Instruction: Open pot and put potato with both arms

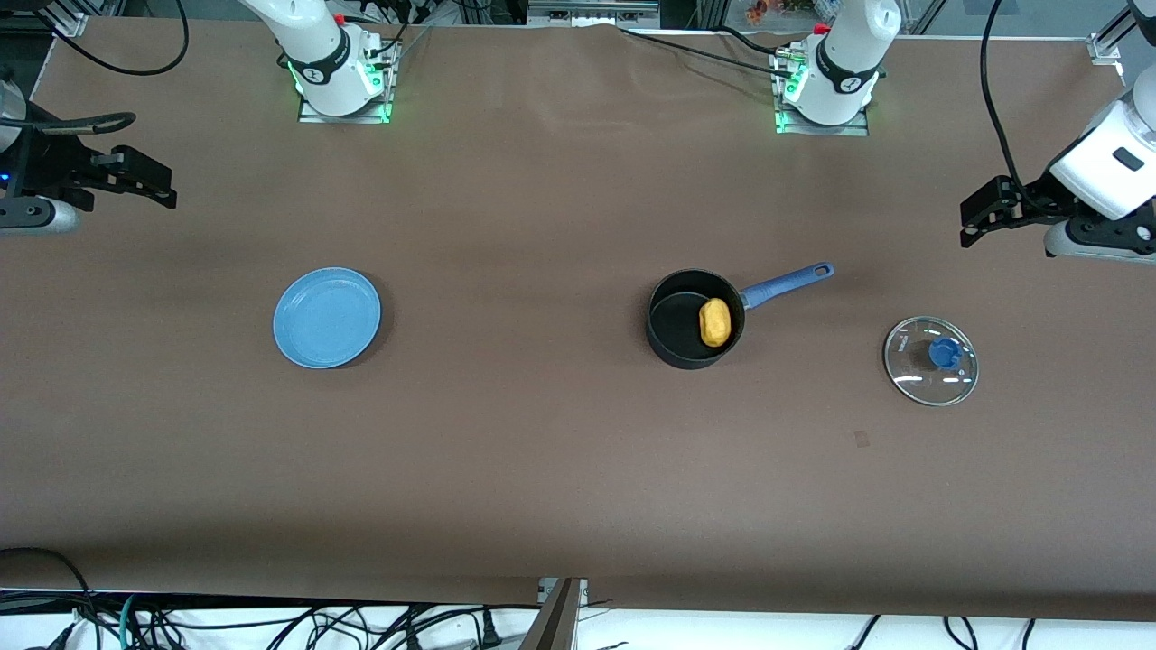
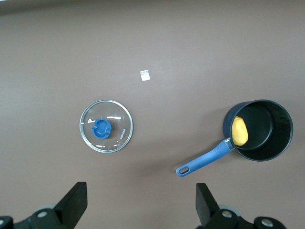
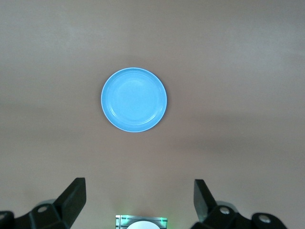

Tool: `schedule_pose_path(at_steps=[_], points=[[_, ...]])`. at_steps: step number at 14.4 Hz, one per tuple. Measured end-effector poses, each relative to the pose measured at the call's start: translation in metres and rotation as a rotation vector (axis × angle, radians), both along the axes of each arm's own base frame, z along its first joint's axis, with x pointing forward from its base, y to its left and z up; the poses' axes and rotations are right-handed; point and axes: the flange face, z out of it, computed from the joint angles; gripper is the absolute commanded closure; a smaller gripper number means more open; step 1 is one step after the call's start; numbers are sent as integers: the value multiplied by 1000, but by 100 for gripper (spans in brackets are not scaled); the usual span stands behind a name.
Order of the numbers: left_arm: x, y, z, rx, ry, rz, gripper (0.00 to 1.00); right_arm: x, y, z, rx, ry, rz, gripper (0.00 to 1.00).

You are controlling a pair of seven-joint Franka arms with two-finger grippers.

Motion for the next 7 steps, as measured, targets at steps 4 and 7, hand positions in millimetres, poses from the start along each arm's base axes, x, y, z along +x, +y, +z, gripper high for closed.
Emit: schedule_pose_path(at_steps=[4, 7], points=[[0, -7, -2, 0, 3, -11, 0, 0, -1, -1, -6, 2, 0, 0], [1, -4, -3, 0, 6, -7, 0, 2, -1, -2, -7, -1, 0, 0]])
